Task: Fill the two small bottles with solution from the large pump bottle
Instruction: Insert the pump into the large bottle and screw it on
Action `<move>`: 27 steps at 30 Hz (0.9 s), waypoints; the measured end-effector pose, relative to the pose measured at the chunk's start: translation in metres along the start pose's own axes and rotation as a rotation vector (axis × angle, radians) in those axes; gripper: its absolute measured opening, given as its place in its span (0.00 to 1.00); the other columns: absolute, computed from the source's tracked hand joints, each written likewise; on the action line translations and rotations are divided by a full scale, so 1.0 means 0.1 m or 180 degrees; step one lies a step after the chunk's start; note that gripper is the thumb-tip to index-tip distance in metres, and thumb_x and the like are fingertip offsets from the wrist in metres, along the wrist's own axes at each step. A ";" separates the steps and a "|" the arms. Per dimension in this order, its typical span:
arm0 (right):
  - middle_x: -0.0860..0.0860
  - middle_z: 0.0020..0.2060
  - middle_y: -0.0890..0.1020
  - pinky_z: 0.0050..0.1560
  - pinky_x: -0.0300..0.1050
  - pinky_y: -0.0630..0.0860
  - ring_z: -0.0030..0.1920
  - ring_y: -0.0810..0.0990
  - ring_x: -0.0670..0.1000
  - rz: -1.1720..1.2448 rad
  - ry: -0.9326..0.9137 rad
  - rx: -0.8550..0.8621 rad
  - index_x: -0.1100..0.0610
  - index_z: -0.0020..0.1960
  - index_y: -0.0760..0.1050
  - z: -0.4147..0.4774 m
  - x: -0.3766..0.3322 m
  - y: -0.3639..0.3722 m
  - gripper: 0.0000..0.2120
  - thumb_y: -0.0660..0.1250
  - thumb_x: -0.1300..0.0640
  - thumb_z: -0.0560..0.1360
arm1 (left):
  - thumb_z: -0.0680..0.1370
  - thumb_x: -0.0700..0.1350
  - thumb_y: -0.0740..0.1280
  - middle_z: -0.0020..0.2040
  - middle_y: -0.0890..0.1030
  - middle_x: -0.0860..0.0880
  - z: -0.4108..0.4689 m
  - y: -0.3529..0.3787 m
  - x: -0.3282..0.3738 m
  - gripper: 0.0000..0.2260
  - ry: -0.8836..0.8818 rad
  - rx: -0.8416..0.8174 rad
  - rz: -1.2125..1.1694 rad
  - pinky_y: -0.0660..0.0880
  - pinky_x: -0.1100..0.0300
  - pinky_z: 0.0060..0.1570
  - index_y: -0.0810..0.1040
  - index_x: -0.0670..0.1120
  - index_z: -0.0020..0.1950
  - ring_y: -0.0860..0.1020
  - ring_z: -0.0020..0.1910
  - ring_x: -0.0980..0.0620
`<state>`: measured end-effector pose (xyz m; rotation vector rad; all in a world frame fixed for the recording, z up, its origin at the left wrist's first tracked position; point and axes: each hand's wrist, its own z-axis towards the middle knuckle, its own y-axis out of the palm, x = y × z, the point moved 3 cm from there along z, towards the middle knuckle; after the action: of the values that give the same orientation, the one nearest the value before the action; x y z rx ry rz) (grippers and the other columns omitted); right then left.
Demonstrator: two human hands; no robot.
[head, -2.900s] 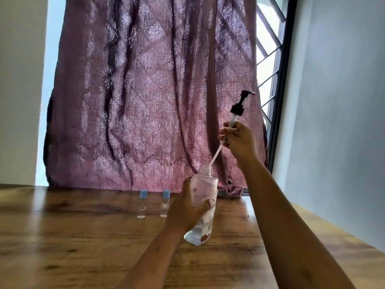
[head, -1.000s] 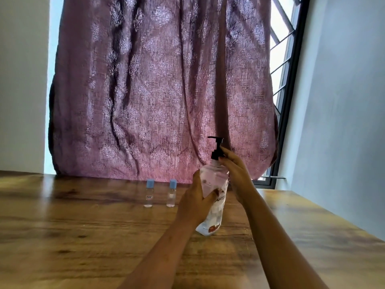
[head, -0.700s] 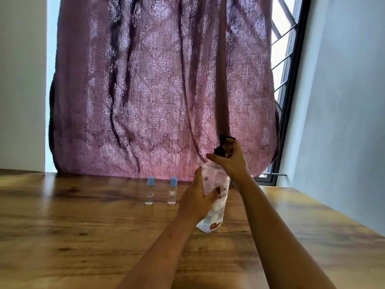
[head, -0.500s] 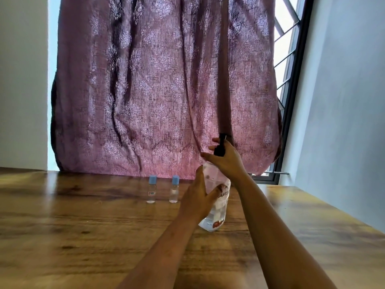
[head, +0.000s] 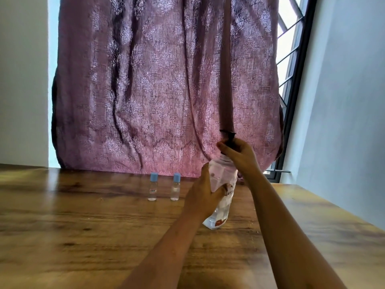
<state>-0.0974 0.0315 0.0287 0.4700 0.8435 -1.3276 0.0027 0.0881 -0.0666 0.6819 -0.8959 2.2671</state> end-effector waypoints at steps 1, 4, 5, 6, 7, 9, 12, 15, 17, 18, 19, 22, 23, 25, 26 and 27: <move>0.49 0.40 0.83 0.51 0.45 0.76 0.42 0.81 0.47 0.0046 0.0012 -0.0166 0.52 0.46 0.80 0.00 0.02 0.05 0.06 0.73 0.56 0.70 | 0.73 0.63 0.64 0.68 0.74 0.47 0.00 -0.01 -0.03 0.36 -0.0048 0.0021 -0.0057 0.75 0.48 0.57 0.50 0.53 0.74 0.75 0.63 0.45; 0.51 0.45 0.83 0.57 0.49 0.75 0.46 0.80 0.48 0.0289 0.0068 -0.0346 0.55 0.53 0.79 -0.02 0.08 0.09 0.12 0.67 0.67 0.73 | 0.73 0.63 0.64 0.67 0.74 0.48 0.00 -0.02 -0.05 0.36 -0.0120 0.0033 -0.0130 0.75 0.48 0.57 0.51 0.54 0.74 0.76 0.63 0.46; 0.52 0.46 0.83 0.59 0.50 0.75 0.48 0.81 0.49 0.0313 0.0083 -0.0332 0.56 0.54 0.79 -0.03 0.09 0.06 0.13 0.68 0.67 0.72 | 0.73 0.63 0.64 0.67 0.75 0.48 0.00 -0.02 -0.05 0.36 -0.0121 0.0027 -0.0119 0.75 0.48 0.57 0.51 0.54 0.74 0.76 0.62 0.46; 0.53 0.47 0.84 0.58 0.49 0.77 0.49 0.81 0.50 0.0209 0.0048 -0.0306 0.57 0.55 0.79 -0.02 0.09 0.03 0.13 0.70 0.65 0.71 | 0.73 0.63 0.64 0.67 0.74 0.48 0.00 -0.02 -0.04 0.36 -0.0110 0.0026 -0.0100 0.75 0.49 0.57 0.51 0.54 0.74 0.76 0.62 0.46; 0.53 0.48 0.84 0.55 0.44 0.78 0.48 0.82 0.50 -0.0133 -0.0039 -0.0243 0.57 0.56 0.79 -0.01 0.06 0.00 0.15 0.73 0.61 0.69 | 0.73 0.63 0.64 0.67 0.74 0.49 0.00 -0.02 -0.03 0.36 -0.0088 0.0027 -0.0091 0.75 0.49 0.56 0.51 0.54 0.74 0.76 0.62 0.46; 0.51 0.46 0.83 0.42 0.33 0.72 0.45 0.80 0.48 -0.1118 -0.0187 0.0035 0.58 0.55 0.78 0.05 0.02 -0.03 0.21 0.78 0.52 0.65 | 0.74 0.62 0.64 0.67 0.74 0.48 0.00 -0.02 -0.01 0.35 -0.0049 0.0023 -0.0079 0.75 0.51 0.56 0.51 0.52 0.74 0.75 0.62 0.46; 0.51 0.45 0.81 0.41 0.40 0.72 0.46 0.79 0.51 -0.1618 -0.0116 0.0432 0.59 0.54 0.74 0.10 -0.01 0.06 0.29 0.79 0.45 0.61 | 0.74 0.62 0.64 0.66 0.75 0.48 0.01 -0.01 -0.02 0.35 -0.0133 -0.0001 -0.0091 0.75 0.50 0.55 0.52 0.53 0.74 0.76 0.62 0.46; 0.53 0.51 0.79 0.52 0.51 0.76 0.51 0.78 0.53 -0.1655 -0.0063 0.0269 0.57 0.58 0.70 0.10 0.04 0.16 0.34 0.76 0.39 0.61 | 0.71 0.65 0.63 0.65 0.76 0.49 0.00 -0.02 -0.04 0.35 -0.0153 0.0017 -0.0232 0.76 0.47 0.55 0.53 0.56 0.72 0.76 0.61 0.46; 0.52 0.52 0.78 0.56 0.50 0.75 0.52 0.77 0.52 -0.1116 0.0045 -0.0220 0.57 0.60 0.70 0.09 0.03 0.18 0.28 0.73 0.43 0.67 | 0.71 0.65 0.64 0.66 0.75 0.49 -0.01 -0.02 -0.05 0.34 -0.0158 -0.0014 -0.0310 0.75 0.47 0.57 0.53 0.57 0.73 0.76 0.61 0.47; 0.52 0.52 0.78 0.57 0.48 0.75 0.52 0.77 0.52 -0.0664 0.0133 -0.0465 0.57 0.60 0.71 0.07 0.04 0.17 0.21 0.70 0.48 0.72 | 0.72 0.64 0.64 0.66 0.75 0.50 -0.01 -0.02 -0.06 0.34 -0.0148 -0.0024 -0.0325 0.75 0.47 0.58 0.53 0.57 0.73 0.76 0.62 0.47; 0.52 0.52 0.79 0.57 0.46 0.74 0.52 0.78 0.51 -0.0209 0.0246 -0.0647 0.57 0.59 0.73 0.05 0.03 0.14 0.14 0.67 0.53 0.75 | 0.71 0.65 0.63 0.66 0.75 0.50 -0.01 -0.02 -0.06 0.34 -0.0131 -0.0031 -0.0337 0.75 0.47 0.58 0.53 0.58 0.73 0.76 0.62 0.47; 0.55 0.52 0.80 0.58 0.43 0.74 0.52 0.79 0.50 0.0695 0.0450 -0.0930 0.55 0.54 0.77 0.02 0.06 0.03 0.10 0.60 0.64 0.78 | 0.72 0.64 0.64 0.67 0.74 0.50 0.00 -0.02 -0.06 0.34 -0.0111 -0.0047 -0.0354 0.75 0.46 0.58 0.52 0.58 0.72 0.75 0.63 0.47; 0.56 0.52 0.81 0.59 0.45 0.74 0.51 0.79 0.50 0.0676 0.0414 -0.0943 0.55 0.53 0.77 0.01 0.06 -0.01 0.10 0.61 0.65 0.77 | 0.72 0.63 0.65 0.67 0.74 0.51 0.00 -0.02 -0.05 0.33 -0.0113 -0.0044 -0.0365 0.75 0.46 0.58 0.53 0.59 0.72 0.75 0.63 0.47; 0.55 0.48 0.83 0.59 0.49 0.76 0.48 0.81 0.50 0.0293 0.0283 -0.0693 0.55 0.51 0.79 0.03 0.07 -0.07 0.07 0.68 0.63 0.73 | 0.73 0.62 0.65 0.66 0.75 0.52 0.00 -0.01 -0.05 0.32 -0.0114 -0.0030 -0.0384 0.75 0.46 0.57 0.53 0.60 0.71 0.76 0.62 0.47; 0.53 0.45 0.83 0.56 0.49 0.78 0.45 0.81 0.49 -0.0029 0.0248 -0.0445 0.56 0.50 0.79 0.04 0.07 -0.07 0.09 0.73 0.59 0.70 | 0.73 0.62 0.65 0.66 0.75 0.52 0.00 -0.01 -0.04 0.31 -0.0108 -0.0033 -0.0381 0.76 0.46 0.57 0.54 0.60 0.71 0.76 0.61 0.48; 0.49 0.41 0.83 0.50 0.46 0.78 0.42 0.81 0.47 -0.0423 0.0229 -0.0159 0.56 0.49 0.79 0.06 0.07 -0.07 0.14 0.77 0.54 0.66 | 0.73 0.62 0.65 0.65 0.76 0.52 0.00 -0.01 -0.03 0.31 -0.0091 -0.0037 -0.0387 0.76 0.46 0.56 0.54 0.60 0.71 0.76 0.61 0.48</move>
<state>-0.1023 0.0217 0.0282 0.4303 0.9792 -1.4145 0.0054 0.0876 -0.0684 0.7450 -0.8570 2.1482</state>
